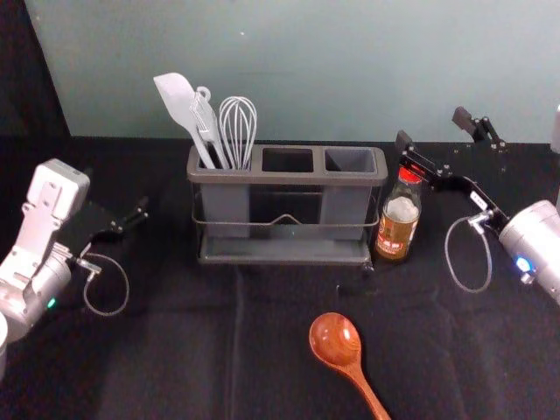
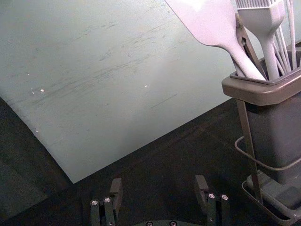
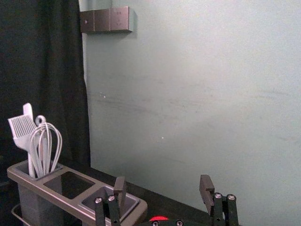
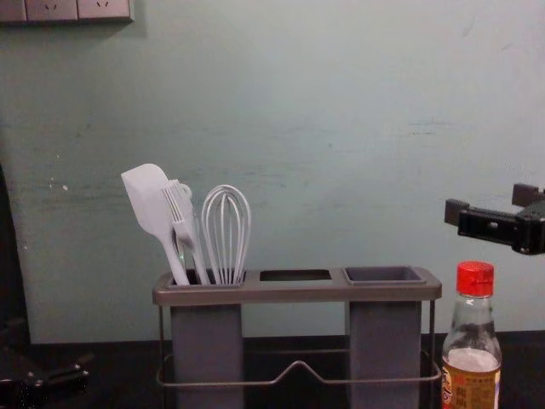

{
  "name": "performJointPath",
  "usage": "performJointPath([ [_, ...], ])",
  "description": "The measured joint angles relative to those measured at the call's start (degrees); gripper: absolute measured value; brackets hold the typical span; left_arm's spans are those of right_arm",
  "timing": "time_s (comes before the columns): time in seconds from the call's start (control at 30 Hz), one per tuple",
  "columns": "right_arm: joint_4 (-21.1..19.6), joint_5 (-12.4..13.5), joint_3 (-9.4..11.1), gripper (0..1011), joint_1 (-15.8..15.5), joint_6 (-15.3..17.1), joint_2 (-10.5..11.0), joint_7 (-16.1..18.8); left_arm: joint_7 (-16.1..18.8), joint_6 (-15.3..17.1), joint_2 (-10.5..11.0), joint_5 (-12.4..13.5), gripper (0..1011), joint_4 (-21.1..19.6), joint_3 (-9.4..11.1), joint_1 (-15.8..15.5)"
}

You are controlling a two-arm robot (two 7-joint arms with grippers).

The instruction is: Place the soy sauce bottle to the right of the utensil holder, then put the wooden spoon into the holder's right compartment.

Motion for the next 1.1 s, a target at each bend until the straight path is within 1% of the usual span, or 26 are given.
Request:
performJointPath([
  [0.17, -2.25, -1.44, -0.22, 1003, -0.14, 1.29, 0.57, -0.11, 0.0, 0.0, 0.0, 0.0, 1005, 0.0, 0.0, 0.0],
  [0.23, -4.01, -2.37, -0.61, 1003, -0.39, 2.29, 0.99, -0.02, 0.0, 0.0, 0.0, 0.0, 1005, 0.0, 0.0, 0.0],
  [0.3, -4.74, -2.73, -0.8, 1003, -0.56, 2.65, 1.12, 0.03, 0.0, 0.0, 0.0, 0.0, 1005, 0.0, 0.0, 0.0],
  [0.47, -7.25, -3.84, -1.29, 1003, -1.65, 3.27, 1.51, 0.14, 0.0, 0.0, 0.0, 0.0, 1005, 0.0, 0.0, 0.0],
  [0.57, -9.21, -4.59, -1.36, 1002, -3.07, 3.35, 1.9, 0.24, 0.0, 0.0, 0.0, 0.0, 1005, 0.0, 0.0, 0.0],
  [0.7, -10.87, -4.65, -0.99, 1003, -4.47, 3.32, 2.42, 0.69, 0.0, 0.0, 0.0, 0.0, 1005, 0.0, 0.0, 0.0],
  [0.8, -12.7, -4.46, -0.36, 1003, -6.3, 3.19, 3.2, 1.42, 0.0, 0.0, 0.0, 0.0, 1005, 0.0, 0.0, 0.0],
  [0.87, -13.28, -4.31, -0.21, 1003, -6.97, 3.18, 3.45, 1.58, 0.0, 0.0, 0.0, 0.0, 1005, 0.0, 0.0, 0.0],
  [1.0, -14.84, -3.79, -0.13, 1003, -8.94, 3.5, 4.36, 2.45, 0.0, 0.0, 0.0, 0.0, 1005, 0.0, 0.0, 0.0],
  [1.03, -14.84, -3.79, -0.13, 1003, -8.94, 3.5, 4.36, 2.45, 0.0, 0.0, 0.0, 0.0, 1005, 0.0, 0.0, 0.0],
  [1.1, -15.62, -3.5, -0.27, 1003, -9.81, 4.21, 5.01, 3.02, 0.0, 0.0, 0.0, 0.0, 1005, 0.0, 0.0, 0.0],
])
